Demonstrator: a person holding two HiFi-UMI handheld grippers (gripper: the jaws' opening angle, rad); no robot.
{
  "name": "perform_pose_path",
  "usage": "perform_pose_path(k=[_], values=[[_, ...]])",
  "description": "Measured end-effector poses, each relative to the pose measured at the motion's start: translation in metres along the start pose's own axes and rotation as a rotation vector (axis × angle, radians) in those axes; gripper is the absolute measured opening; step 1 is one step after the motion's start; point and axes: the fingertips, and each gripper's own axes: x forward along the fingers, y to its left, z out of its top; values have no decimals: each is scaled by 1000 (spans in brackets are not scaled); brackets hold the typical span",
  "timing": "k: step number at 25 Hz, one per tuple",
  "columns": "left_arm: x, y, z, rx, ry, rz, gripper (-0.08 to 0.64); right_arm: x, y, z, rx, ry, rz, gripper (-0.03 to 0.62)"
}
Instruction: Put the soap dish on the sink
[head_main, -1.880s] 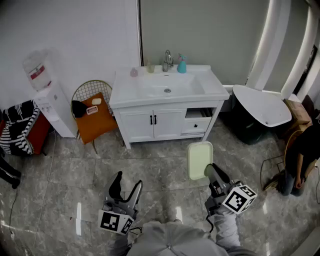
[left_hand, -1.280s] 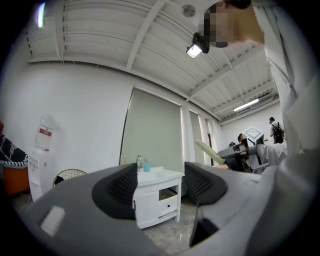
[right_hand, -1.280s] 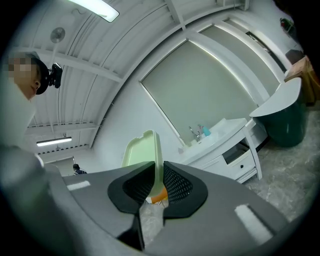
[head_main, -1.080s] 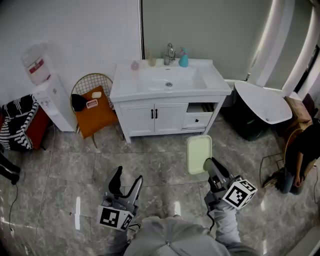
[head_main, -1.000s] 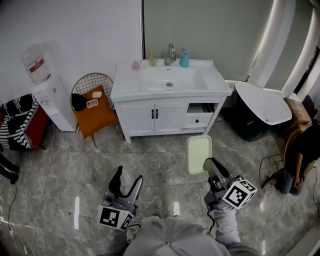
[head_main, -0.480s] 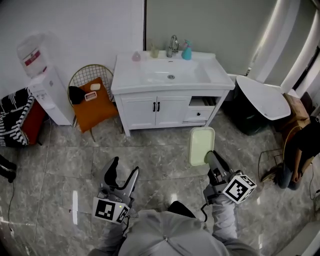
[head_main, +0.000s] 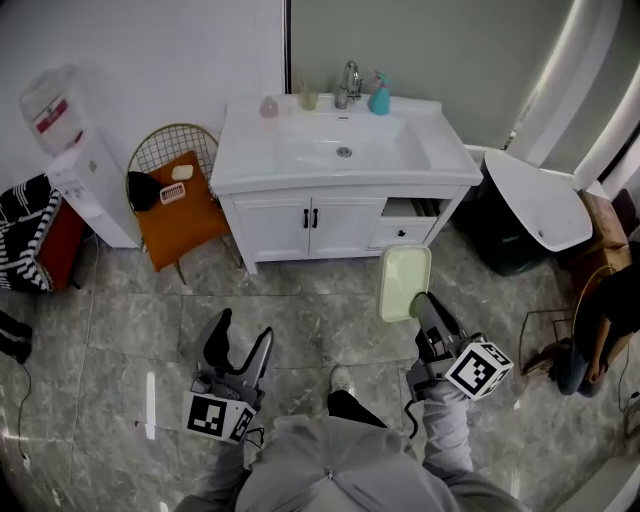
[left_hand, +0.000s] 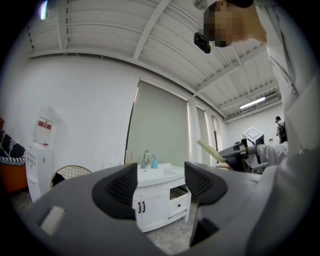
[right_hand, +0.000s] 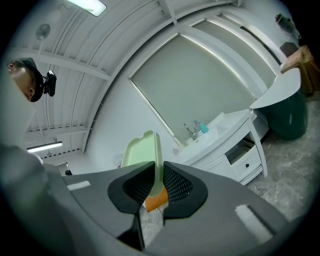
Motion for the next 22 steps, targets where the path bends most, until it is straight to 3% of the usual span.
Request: perform_pose_path(k=[10, 22], values=[[124, 9, 12, 37, -15, 80, 322, 106, -76, 55, 23, 74, 66, 52], [209, 60, -3, 29, -3, 123, 322, 215, -113, 61, 52, 155, 86, 52]])
